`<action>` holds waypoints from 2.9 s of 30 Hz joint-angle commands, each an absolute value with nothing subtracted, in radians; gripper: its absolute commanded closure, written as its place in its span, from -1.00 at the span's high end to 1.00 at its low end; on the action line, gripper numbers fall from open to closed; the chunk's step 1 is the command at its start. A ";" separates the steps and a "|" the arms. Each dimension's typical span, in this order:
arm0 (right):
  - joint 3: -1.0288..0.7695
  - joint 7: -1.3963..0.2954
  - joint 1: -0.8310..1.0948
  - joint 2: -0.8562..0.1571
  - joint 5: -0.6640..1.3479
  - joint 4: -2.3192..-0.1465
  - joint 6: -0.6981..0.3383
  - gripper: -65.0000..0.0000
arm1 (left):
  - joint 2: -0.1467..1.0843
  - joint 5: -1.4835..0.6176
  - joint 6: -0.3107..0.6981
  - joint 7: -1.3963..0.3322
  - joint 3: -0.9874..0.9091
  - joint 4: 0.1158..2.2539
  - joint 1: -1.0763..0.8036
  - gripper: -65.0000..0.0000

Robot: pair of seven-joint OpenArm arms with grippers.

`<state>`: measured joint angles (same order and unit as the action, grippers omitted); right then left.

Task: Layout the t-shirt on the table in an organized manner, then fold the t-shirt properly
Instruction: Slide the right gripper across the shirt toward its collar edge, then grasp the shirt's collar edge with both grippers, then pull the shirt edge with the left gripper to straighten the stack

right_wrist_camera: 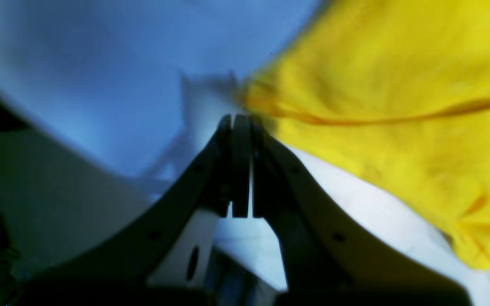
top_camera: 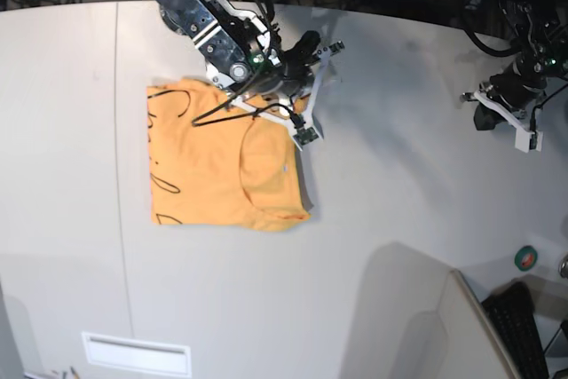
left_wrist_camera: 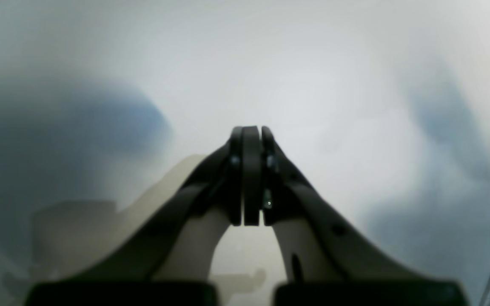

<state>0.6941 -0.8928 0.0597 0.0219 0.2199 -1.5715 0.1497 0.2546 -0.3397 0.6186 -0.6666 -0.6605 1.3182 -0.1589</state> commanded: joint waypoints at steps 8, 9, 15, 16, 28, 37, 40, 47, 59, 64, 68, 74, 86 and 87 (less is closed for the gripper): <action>0.691 -0.908 0.008 -0.010 0.223 -1.604 0.262 -1.00 | 0.274 -0.352 0.624 -0.648 -0.665 1.336 -0.154 -1.00; 0.693 -0.898 -0.002 -0.010 0.223 -1.561 0.262 -1.00 | 0.272 -0.352 0.624 -0.648 -0.665 1.336 -0.151 -1.00; 0.753 -0.776 -0.015 0.025 0.223 -1.399 0.266 -1.00 | 0.269 -0.352 0.624 -0.650 -0.665 1.337 -0.148 -1.00; 0.762 -0.773 -0.016 0.033 0.223 -1.385 0.266 -1.00 | 0.269 -0.352 0.624 -0.651 -0.665 1.337 -0.150 -1.00; 0.716 -0.881 0.038 -0.081 0.223 -1.765 0.269 -1.00 | 0.265 -0.361 0.619 -0.653 -0.555 1.434 -0.159 -1.00; 0.325 -0.906 0.142 -0.177 0.225 -1.890 0.260 -1.00 | 0.147 -0.423 0.624 -0.783 -0.447 1.593 -0.151 0.46; 0.297 -0.905 0.156 -0.211 0.226 -1.890 0.260 -1.00 | 0.143 -0.575 0.624 -0.831 -0.380 1.567 -0.139 0.85; 0.257 -0.903 0.186 -0.229 0.226 -1.890 0.260 -1.00 | 0.136 -0.760 0.624 -0.828 -0.209 1.417 -0.085 0.85; 0.237 -0.903 0.203 -0.231 0.226 -1.890 0.260 -1.00 | 0.073 -0.759 0.595 -0.720 -0.031 1.188 0.047 0.85; 0.237 -0.901 0.211 -0.231 0.226 -1.890 0.260 -1.00 | 0.079 -0.759 0.518 -0.616 0.076 1.132 0.047 0.85; 0.196 -0.851 0.242 -0.229 0.228 -1.890 0.260 -1.00 | 0.076 -0.759 0.481 -0.567 0.096 1.079 0.048 0.85; 0.124 -0.785 0.294 -0.231 0.228 -1.890 0.240 -1.00 | 0.076 -0.759 0.443 -0.561 0.097 1.013 0.071 0.49; -0.084 -0.783 0.348 -0.174 0.228 -1.890 0.013 -1.00 | 0.137 -0.759 0.443 -0.562 0.277 0.901 0.170 -1.00; -0.090 -0.783 0.352 -0.173 0.228 -1.890 0.012 -1.00 | 0.154 -0.759 0.443 -0.564 0.302 0.901 0.179 -1.00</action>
<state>-0.0860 -0.8036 0.3527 -0.1677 0.2287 -1.8721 0.0170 0.1486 -0.7650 0.4446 -0.5518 0.3054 0.8925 0.1650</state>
